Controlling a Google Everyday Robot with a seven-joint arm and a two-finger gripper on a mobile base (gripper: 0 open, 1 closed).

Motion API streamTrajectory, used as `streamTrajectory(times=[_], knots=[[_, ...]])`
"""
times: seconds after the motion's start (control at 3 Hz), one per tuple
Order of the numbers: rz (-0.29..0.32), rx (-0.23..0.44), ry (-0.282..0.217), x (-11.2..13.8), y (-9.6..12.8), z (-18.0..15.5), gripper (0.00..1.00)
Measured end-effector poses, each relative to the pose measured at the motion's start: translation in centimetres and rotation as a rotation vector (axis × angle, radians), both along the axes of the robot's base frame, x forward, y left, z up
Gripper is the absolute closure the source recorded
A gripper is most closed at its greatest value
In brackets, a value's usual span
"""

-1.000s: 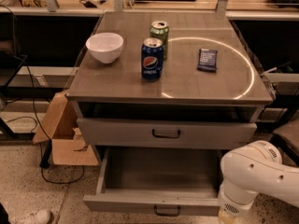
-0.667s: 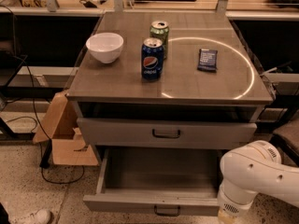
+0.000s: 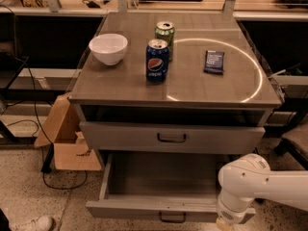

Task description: Close middle drawer

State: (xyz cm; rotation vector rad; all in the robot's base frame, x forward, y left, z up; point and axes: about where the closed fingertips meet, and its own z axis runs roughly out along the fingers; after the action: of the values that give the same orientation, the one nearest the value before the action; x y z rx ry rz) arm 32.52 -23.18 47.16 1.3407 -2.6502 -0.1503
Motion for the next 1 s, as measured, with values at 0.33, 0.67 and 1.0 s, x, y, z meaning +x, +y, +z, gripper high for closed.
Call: streamTrajectory(times=[0.33,0.67,1.0], knots=[[-0.013,0.010,-0.011,1.2,0.1,-2.0,1.00],[-0.035,0.033,-0.019,2.1,-0.2,-4.3,1.00],[-0.048,0.045,-0.022,2.4,-0.5,-4.8,1.00]])
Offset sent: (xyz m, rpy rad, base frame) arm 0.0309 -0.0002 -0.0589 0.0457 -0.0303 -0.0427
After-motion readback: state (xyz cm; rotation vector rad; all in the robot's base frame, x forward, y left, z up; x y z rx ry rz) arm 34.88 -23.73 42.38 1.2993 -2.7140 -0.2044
